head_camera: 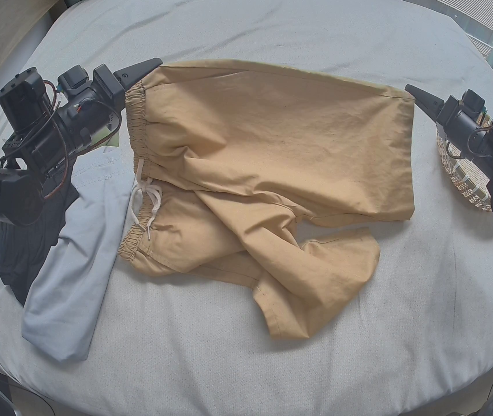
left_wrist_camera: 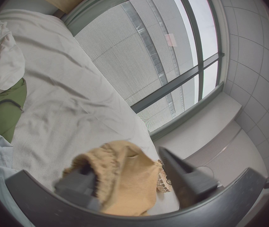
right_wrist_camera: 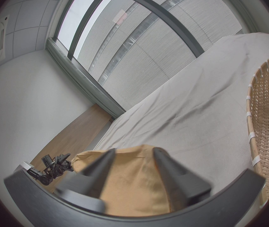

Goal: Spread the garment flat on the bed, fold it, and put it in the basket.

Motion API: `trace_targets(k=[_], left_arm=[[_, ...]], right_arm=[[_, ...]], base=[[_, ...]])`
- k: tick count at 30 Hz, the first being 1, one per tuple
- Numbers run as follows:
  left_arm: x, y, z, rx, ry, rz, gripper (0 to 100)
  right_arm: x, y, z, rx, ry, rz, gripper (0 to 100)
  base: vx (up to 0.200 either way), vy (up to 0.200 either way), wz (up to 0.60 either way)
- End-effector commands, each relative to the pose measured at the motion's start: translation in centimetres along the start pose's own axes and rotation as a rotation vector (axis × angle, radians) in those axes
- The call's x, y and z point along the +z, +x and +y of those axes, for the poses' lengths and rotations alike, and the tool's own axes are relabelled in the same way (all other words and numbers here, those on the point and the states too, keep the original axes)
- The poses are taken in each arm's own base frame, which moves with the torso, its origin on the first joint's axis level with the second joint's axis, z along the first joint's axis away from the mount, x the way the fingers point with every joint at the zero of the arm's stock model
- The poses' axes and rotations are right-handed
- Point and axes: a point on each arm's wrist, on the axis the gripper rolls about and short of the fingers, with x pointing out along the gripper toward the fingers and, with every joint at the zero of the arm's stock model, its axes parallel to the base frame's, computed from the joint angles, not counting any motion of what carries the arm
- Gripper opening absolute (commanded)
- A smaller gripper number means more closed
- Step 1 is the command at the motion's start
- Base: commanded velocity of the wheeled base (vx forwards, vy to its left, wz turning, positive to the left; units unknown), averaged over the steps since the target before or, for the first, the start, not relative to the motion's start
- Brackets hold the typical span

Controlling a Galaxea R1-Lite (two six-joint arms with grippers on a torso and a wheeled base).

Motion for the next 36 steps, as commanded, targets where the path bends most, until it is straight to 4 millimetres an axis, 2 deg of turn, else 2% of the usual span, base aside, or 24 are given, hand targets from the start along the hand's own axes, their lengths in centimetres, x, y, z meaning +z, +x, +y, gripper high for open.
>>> trace_targets(k=[1, 4, 5, 8, 11, 14, 17, 18, 20, 27, 32, 36], left_arm=[[0.0, -0.2, 2.2, 0.08, -0.028, 0.004, 100], [0.7, -1.2, 3.4, 0.176, -0.059, 0.025, 100], [0.7, -1.2, 3.5, 0.18, -0.059, 0.027, 100], [1.5, -2.9, 3.3, 0.256, -0.055, 0.047, 100], [1.1, -4.7, 2.3, 0.302, -0.047, 0.085, 100], [0.1, -7.0, 0.9, 0.312, -0.039, 0.122, 100], [-1.4, -9.2, -0.6, 0.302, -0.046, 0.164, 100], [-1.4, -9.3, -0.7, 0.301, -0.046, 0.166, 100], [-2.7, -11.4, -1.6, 0.282, -0.06, 0.215, 100], [-5.0, -15.6, -3.7, 0.217, -0.094, 0.296, 100], [-5.8, -17.2, -4.6, 0.207, -0.095, 0.302, 100], [-5.8, -17.5, -5.0, 0.199, -0.088, 0.296, 100]], right_arm=[[-0.2, -0.7, 0.0, -0.017, 0.001, 0.001, 100], [0.1, -2.9, 2.0, -0.024, 0.009, 0.012, 100], [0.1, -3.0, 2.1, -0.024, 0.01, 0.013, 100], [-2.0, -6.3, 4.3, -0.043, 0.062, 0.084, 100], [-5.0, -8.9, 5.7, -0.064, 0.132, 0.182, 100], [-7.7, -11.0, 5.8, -0.104, 0.152, 0.272, 100], [-9.4, -12.1, 5.4, -0.129, 0.128, 0.33, 100], [-9.5, -12.2, 5.4, -0.131, 0.129, 0.333, 100], [-10.7, -12.4, 5.4, -0.133, 0.144, 0.38, 100], [-13.3, -11.8, 5.2, -0.124, 0.194, 0.478, 100], [-15.4, -11.1, 4.9, -0.154, 0.217, 0.54, 100], [-16.3, -10.5, 4.9, -0.151, 0.204, 0.552, 100]], base=[[0.0, 0.0, 0.0], [0.0, 0.0, 0.0], [0.0, 0.0, 0.0], [0.0, 0.0, 0.0], [0.0, 0.0, 0.0], [0.0, 0.0, 0.0], [0.0, 0.0, 0.0], [0.0, 0.0, 0.0], [0.0, 0.0, 0.0], [0.0, 0.0, 0.0], [0.0, 0.0, 0.0], [0.0, 0.0, 0.0]])
